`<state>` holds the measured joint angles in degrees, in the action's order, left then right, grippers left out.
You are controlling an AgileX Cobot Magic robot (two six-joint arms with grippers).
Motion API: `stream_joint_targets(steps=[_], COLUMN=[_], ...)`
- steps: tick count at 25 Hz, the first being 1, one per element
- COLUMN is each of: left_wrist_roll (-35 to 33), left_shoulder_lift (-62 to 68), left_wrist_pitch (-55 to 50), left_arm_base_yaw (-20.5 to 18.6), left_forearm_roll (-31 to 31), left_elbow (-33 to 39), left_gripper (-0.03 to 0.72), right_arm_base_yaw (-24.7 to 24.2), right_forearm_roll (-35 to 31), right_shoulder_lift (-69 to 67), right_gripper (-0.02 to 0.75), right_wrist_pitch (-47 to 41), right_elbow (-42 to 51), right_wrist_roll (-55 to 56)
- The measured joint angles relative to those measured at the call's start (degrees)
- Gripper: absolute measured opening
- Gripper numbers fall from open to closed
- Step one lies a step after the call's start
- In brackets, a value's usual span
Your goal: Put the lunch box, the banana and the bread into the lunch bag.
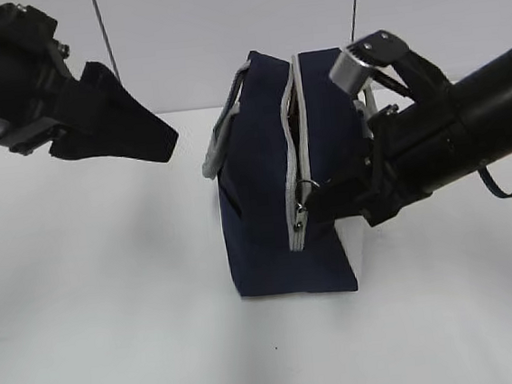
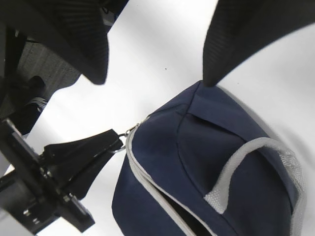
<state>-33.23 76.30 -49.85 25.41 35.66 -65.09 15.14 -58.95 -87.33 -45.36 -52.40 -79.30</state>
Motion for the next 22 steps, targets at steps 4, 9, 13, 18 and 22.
stream_joint_targets(steps=[4,9,13,18,22], left_wrist_roll=[-0.11,-0.18,-0.33,-0.33,-0.33], left_shoulder_lift=[0.0,0.0,0.0,0.0,0.0], left_wrist_pitch=[-0.02,-0.02,-0.02,-0.02,0.04], left_arm_base_yaw=[0.0,0.0,0.0,0.0,0.0], left_forearm_roll=[-0.89,-1.22,-1.28,-1.33,-1.27], left_elbow=[0.0,0.0,0.0,0.0,0.12], left_gripper=[0.424,0.424,0.424,0.424,0.424], right_arm_base_yaw=[0.0,0.0,0.0,0.0,0.0], right_forearm_roll=[1.6,4.13,6.38,7.45,7.45], right_shoulder_lift=[0.0,0.0,0.0,0.0,0.0], right_gripper=[-0.016,-0.016,-0.016,-0.016,-0.016], right_wrist_pitch=[-1.46,-2.42,-2.68,-2.82,-0.29], right_elbow=[-3.72,-8.77,-12.81,-16.5,-17.63], right_wrist_roll=[1.96,4.84,7.35,8.3,8.4])
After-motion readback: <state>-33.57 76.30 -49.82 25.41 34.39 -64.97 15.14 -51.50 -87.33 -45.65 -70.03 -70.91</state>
